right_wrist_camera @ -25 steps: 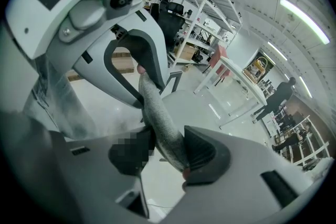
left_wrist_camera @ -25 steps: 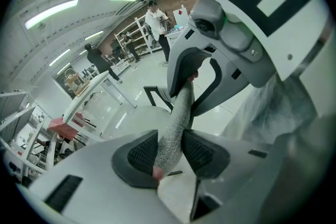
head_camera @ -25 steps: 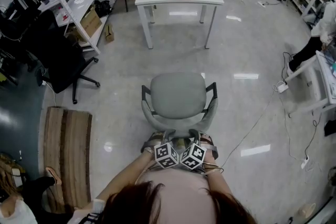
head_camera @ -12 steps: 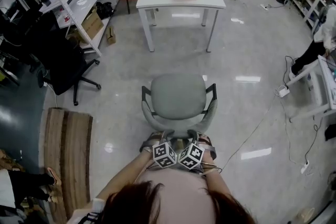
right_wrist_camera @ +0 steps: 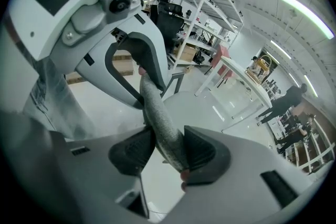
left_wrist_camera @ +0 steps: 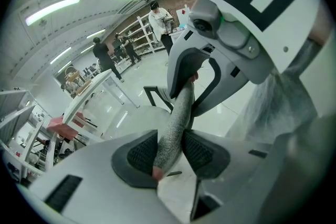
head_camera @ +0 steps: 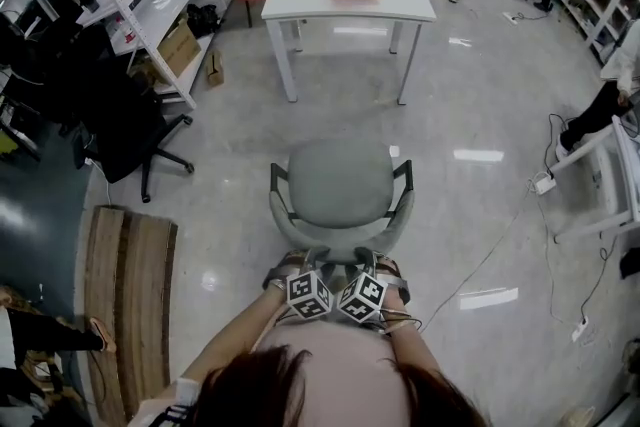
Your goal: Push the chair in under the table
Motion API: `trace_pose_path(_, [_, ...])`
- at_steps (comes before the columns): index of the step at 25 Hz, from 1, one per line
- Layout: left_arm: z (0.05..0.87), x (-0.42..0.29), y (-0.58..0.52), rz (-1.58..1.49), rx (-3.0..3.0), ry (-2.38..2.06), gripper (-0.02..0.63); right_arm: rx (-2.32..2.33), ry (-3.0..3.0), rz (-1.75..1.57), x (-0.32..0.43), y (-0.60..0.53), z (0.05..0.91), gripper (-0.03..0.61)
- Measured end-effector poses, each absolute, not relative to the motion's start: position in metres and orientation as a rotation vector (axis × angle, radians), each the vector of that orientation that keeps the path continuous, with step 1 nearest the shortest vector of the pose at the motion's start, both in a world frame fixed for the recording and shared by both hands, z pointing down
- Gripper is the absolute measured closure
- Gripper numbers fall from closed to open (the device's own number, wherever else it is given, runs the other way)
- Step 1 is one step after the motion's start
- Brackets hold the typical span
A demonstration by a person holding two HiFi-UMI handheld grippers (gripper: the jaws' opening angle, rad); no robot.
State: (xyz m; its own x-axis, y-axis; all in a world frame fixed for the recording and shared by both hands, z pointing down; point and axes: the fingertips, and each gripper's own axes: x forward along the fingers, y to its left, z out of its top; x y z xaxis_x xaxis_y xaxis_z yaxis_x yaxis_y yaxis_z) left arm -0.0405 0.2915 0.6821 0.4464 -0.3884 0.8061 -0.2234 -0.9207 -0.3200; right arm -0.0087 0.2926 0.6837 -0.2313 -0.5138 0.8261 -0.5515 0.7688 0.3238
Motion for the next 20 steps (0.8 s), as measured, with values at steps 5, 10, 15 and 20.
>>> trace_pose_path(5, [0.683,-0.037,0.273,-1.472,-2.517,0.551,0.462,0.808,-1.897,0.028,-0.005,0.275,0.684,0.4])
trace_pose_path(10, [0.681,-0.032,0.255,-1.462,-2.507,0.577,0.459,0.792,-1.909,0.012,-0.001,0.257,0.682,0.4])
trace_pose_path(15, [0.683,-0.03,0.24,-1.457,-2.509,0.591,0.457,0.78,-1.917,-0.002,0.002,0.241,0.682,0.4])
trace_pose_path(20, [0.684,-0.024,0.222,-1.456,-2.508,0.619,0.457,0.765,-1.927,-0.006,0.007,0.224,0.684,0.4])
